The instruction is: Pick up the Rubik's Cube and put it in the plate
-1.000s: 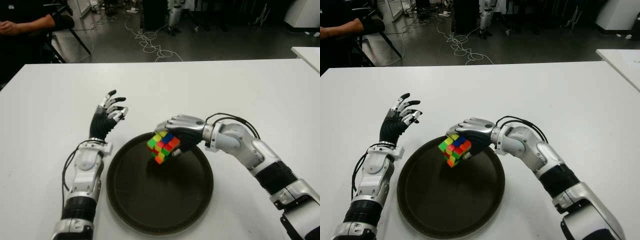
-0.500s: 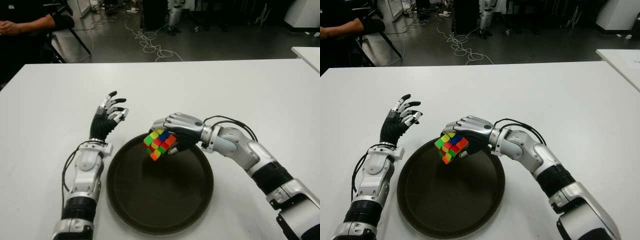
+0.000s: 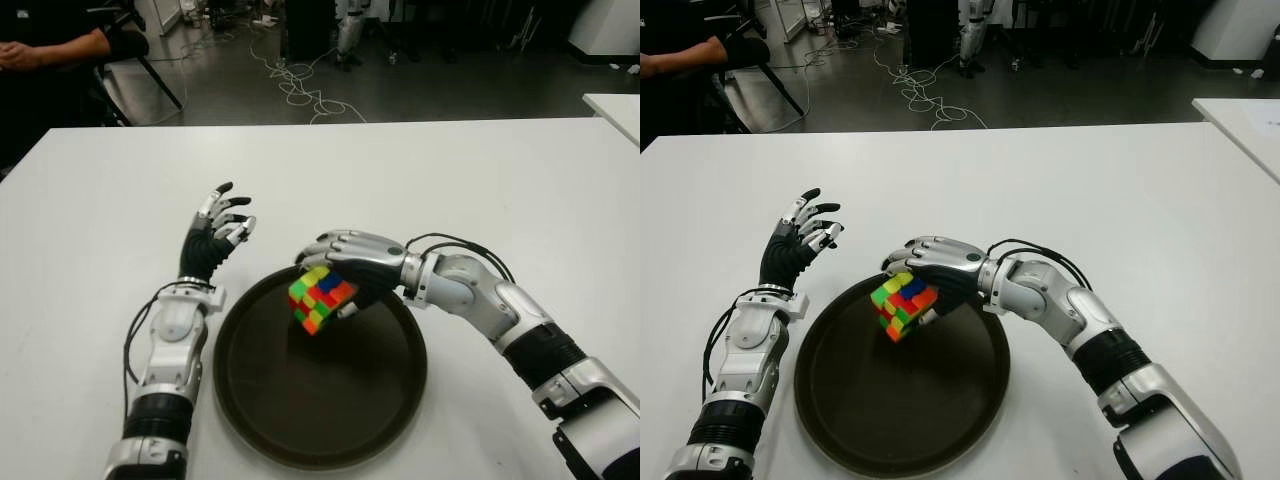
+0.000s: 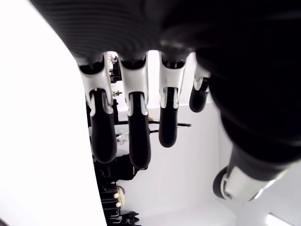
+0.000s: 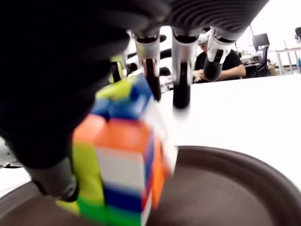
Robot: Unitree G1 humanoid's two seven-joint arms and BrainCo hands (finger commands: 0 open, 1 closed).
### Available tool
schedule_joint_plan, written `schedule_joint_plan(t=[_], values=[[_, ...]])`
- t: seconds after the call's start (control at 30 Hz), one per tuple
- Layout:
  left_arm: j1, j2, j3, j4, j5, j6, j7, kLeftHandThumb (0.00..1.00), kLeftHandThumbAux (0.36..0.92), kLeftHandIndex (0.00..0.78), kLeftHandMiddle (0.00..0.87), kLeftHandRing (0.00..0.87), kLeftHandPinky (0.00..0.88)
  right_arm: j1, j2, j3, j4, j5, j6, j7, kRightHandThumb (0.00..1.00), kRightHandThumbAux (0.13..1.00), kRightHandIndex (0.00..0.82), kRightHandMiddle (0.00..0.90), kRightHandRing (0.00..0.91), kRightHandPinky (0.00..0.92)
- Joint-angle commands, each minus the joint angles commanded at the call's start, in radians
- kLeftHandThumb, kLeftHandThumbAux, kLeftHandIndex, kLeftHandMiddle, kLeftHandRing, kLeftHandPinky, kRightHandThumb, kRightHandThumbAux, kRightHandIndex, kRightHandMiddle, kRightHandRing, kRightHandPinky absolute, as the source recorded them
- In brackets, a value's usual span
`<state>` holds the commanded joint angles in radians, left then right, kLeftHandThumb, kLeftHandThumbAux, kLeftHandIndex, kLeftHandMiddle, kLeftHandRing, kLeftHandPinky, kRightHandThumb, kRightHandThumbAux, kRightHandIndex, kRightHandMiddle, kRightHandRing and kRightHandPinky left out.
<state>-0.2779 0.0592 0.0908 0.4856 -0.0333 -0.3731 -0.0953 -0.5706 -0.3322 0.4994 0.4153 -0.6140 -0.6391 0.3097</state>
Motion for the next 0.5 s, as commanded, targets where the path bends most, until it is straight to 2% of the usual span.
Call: schedule_joint_plan(t=[0.5], values=[[-0.001, -0.002, 0.001, -0.004, 0.000, 0.009, 0.003, 0.382, 0.653, 0.100, 0.266, 0.367, 0.482, -0.007, -0.003, 0.006, 0.006, -0.021, 0.002, -0.020, 0.000, 0.660, 0.001, 0.015, 0.000, 0.000]])
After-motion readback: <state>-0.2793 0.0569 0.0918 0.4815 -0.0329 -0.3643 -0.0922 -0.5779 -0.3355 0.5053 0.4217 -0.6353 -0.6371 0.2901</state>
